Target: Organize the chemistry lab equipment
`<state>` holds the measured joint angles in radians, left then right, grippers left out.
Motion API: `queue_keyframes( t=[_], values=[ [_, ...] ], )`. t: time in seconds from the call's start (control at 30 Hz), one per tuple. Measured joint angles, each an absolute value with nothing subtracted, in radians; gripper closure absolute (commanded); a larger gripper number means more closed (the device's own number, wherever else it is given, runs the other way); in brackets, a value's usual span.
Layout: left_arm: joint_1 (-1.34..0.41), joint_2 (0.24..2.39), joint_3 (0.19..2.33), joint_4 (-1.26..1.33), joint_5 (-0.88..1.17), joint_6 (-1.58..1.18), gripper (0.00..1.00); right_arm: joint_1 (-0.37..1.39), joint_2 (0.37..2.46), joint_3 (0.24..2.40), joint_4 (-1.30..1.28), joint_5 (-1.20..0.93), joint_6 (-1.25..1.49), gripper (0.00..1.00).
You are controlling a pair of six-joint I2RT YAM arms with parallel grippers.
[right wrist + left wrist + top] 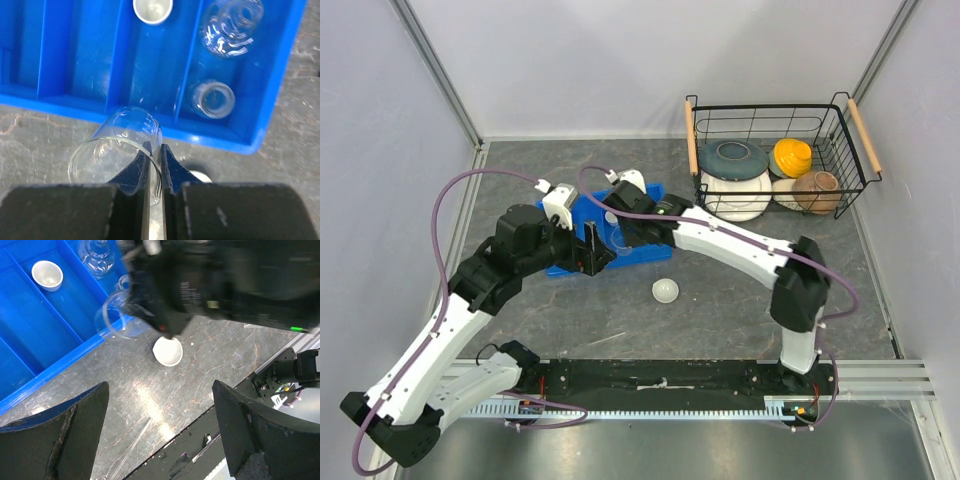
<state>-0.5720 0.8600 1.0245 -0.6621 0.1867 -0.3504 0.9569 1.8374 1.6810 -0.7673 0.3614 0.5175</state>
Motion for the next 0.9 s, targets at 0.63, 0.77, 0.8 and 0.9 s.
queue_keyframes(
  t=[0.63,0.77,0.8,0.9],
  values=[
    [-0.572,0.733,0.953,-0.609,0.215,-0.316,0.07,0.869,2.095,1.879,-0.731,0.273,0.501,1.00],
    [-0.572,0.744,0.939,-0.604,0.214,-0.313,0.07,0.872,2.113,1.879,-0.730,0.258,0.501,1.00],
    [-0.572,0.744,0.937,-0.603,0.214,-0.313,0.07,0.873,2.118,1.879,-0.730,0.257,0.501,1.00],
    [-0.572,0.744,0.933,-0.603,0.215,-0.312,0.07,0.874,2.133,1.879,-0.729,0.257,0.501,1.00]
  ],
)
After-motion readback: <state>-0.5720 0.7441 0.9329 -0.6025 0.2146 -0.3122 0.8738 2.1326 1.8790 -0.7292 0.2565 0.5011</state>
